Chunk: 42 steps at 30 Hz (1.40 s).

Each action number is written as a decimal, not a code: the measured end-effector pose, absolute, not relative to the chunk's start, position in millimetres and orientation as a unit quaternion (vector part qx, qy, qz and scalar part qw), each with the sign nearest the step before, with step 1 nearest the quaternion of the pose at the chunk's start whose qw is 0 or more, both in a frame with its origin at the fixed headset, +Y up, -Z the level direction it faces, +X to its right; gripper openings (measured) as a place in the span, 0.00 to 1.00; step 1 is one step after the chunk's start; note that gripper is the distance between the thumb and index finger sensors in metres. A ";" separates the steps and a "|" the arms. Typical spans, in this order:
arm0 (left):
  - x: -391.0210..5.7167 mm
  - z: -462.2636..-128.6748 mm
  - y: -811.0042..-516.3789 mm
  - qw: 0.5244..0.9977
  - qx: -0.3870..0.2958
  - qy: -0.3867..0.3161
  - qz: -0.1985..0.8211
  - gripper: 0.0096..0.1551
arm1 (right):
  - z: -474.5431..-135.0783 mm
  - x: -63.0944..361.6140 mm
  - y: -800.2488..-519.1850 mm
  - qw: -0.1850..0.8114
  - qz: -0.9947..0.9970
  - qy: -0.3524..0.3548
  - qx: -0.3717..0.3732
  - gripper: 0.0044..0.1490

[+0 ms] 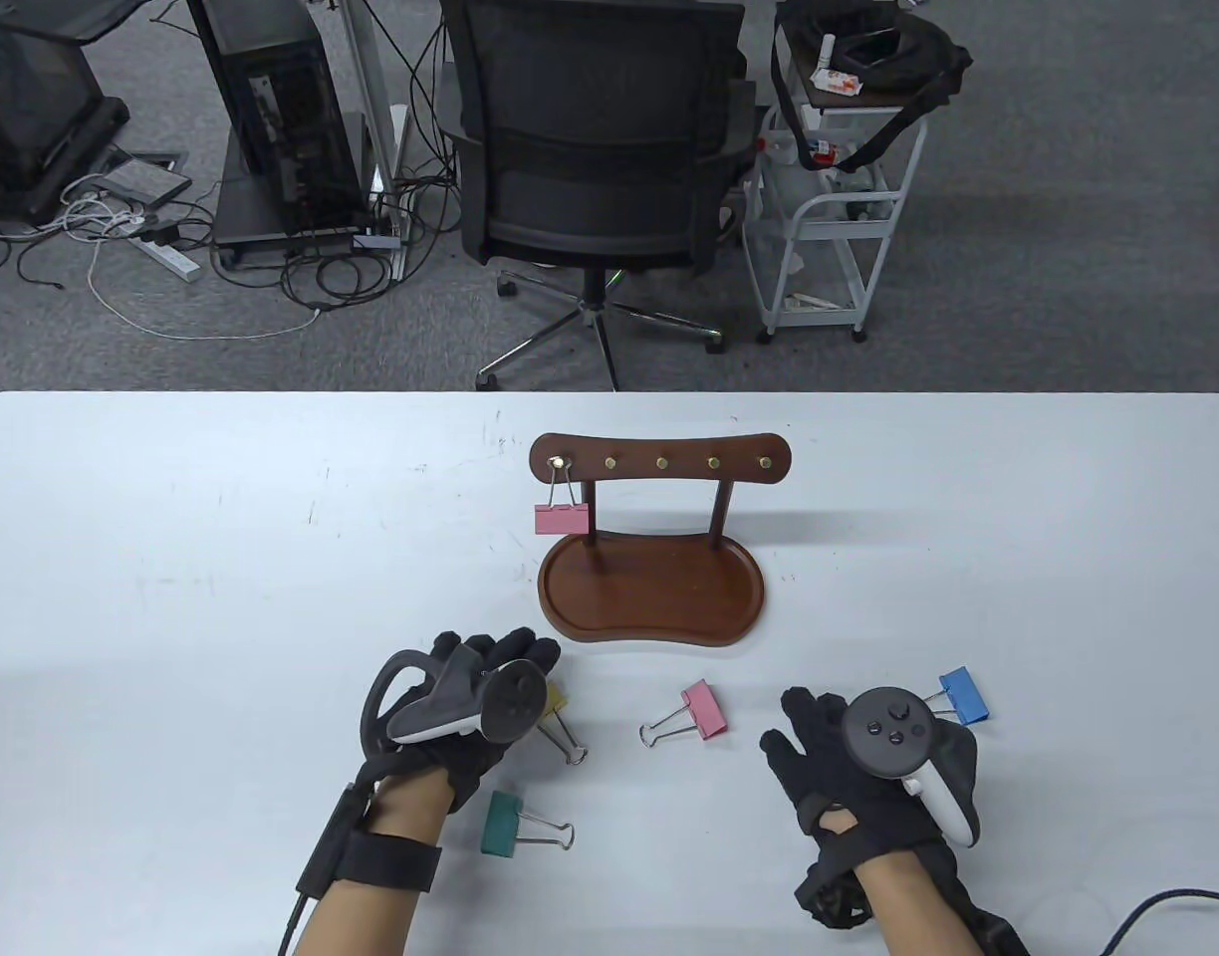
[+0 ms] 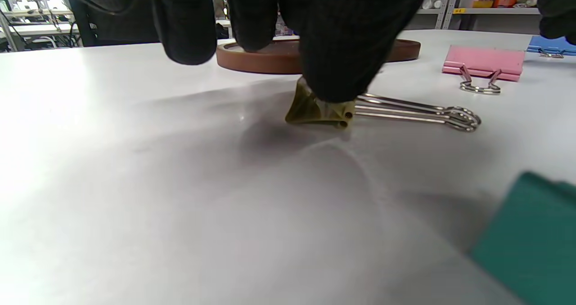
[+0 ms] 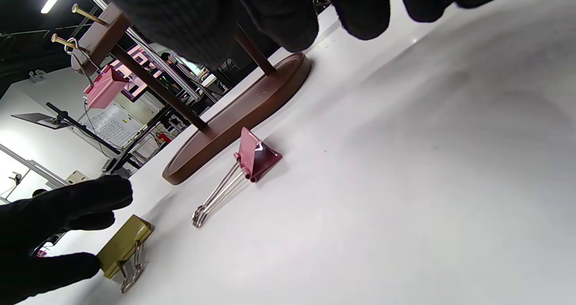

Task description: Hook binder clip onto key rack

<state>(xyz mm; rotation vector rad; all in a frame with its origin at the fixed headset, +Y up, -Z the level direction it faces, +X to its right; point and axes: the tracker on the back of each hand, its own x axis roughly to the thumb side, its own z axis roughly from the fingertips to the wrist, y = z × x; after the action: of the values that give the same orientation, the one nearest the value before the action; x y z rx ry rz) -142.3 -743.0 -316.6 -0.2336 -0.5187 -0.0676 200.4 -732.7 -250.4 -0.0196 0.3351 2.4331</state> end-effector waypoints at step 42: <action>-127.9 -318.2 -750.2 0.942 -0.111 -0.313 -0.041 0.44 | -253.0 199.9 -736.0 0.340 0.932 0.127 0.000 0.46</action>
<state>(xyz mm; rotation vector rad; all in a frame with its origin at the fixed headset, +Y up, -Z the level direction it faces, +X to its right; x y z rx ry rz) -127.9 -750.2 -318.2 -0.2268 -0.6385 -0.0832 199.9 -736.0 -253.0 0.0009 0.3298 2.4258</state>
